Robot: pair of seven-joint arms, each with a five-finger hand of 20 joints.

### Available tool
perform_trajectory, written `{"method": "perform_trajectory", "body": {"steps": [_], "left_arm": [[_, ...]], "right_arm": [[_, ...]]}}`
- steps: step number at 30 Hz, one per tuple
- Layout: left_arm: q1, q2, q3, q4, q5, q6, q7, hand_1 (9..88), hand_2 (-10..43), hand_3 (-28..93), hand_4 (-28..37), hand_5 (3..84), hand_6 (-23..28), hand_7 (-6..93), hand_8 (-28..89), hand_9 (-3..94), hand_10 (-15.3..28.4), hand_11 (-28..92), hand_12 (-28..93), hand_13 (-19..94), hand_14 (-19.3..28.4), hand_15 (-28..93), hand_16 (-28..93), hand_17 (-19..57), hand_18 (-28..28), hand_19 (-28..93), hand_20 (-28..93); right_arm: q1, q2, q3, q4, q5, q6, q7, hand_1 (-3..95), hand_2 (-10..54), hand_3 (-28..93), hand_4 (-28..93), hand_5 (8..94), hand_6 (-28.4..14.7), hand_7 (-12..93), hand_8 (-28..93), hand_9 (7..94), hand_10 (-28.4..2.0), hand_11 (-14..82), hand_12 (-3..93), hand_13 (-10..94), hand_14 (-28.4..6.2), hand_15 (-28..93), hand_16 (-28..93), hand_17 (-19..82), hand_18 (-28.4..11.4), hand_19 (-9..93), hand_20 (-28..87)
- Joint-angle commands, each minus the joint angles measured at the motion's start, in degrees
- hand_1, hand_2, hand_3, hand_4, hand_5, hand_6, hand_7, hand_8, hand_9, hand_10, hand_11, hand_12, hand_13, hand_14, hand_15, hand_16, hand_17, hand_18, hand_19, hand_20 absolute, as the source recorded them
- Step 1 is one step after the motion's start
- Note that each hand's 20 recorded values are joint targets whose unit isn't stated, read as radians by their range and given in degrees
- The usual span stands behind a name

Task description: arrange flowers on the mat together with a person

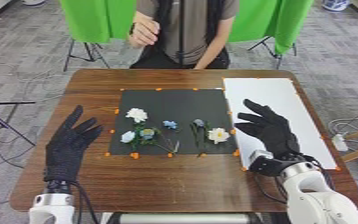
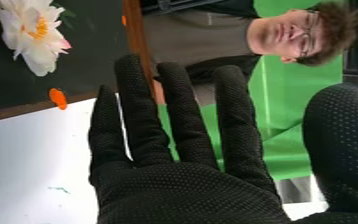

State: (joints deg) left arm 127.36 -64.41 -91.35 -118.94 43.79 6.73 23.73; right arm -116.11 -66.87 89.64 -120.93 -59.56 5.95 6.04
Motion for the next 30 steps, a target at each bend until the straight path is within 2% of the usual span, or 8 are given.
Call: {"method": "perform_trajectory", "body": {"steps": [1, 23, 30], "left_arm": [[0.6, -0.38, 0.15, 0.2, -0.46, 0.81, -0.33, 21.7, 8.5, 75, -28.3, 32.4, 4.9, 11.5, -9, 37.0, 17.5, 22, 11, 30, 23.4, 44, -7, -3.1, 25.8, 65, -3], [0.4, -0.33, 0.21, 0.26, -0.46, 0.97, -0.34, 21.8, 8.4, 75, -28.3, 32.3, 4.9, 11.7, -9, 37.1, 17.7, 22, 11, 30, 23.5, 45, -7, -3.0, 25.4, 66, -2], [0.5, 0.0, 0.09, 0.27, -0.54, 1.17, -0.19, 21.8, 8.4, 75, -28.3, 32.3, 4.9, 11.8, -10, 37.1, 17.7, 22, 11, 30, 23.4, 45, -7, -3.0, 25.4, 66, -2]], "right_arm": [[-0.5, -0.5, 0.0, -0.2, 0.9, 0.9, -0.7, 15.0, 10.5, 76, -27, 44.5, 2.7, 12, -12, 48.2, -16.3, 10.5, 14.8, 37, -20.2, 34, 14, 2, -21.2, 44, 20], [1.5, -1.8, -1.5, 0.3, 1.1, 1.2, 0.4, 14.7, 10.7, 75, -27, 43.9, 2.4, 12, -12, 48.3, -16.7, 10.8, 14.8, 37, -20.4, 35, 14, 2, -21.4, 45, 20], [0.9, -1.6, -1.1, 0.3, 0.7, 0.9, 0.5, 14.6, 10.7, 75, -27, 44.0, 2.3, 12, -12, 48.3, -16.7, 10.8, 14.8, 37, -20.4, 35, 14, 2, -21.4, 45, 20]]}}
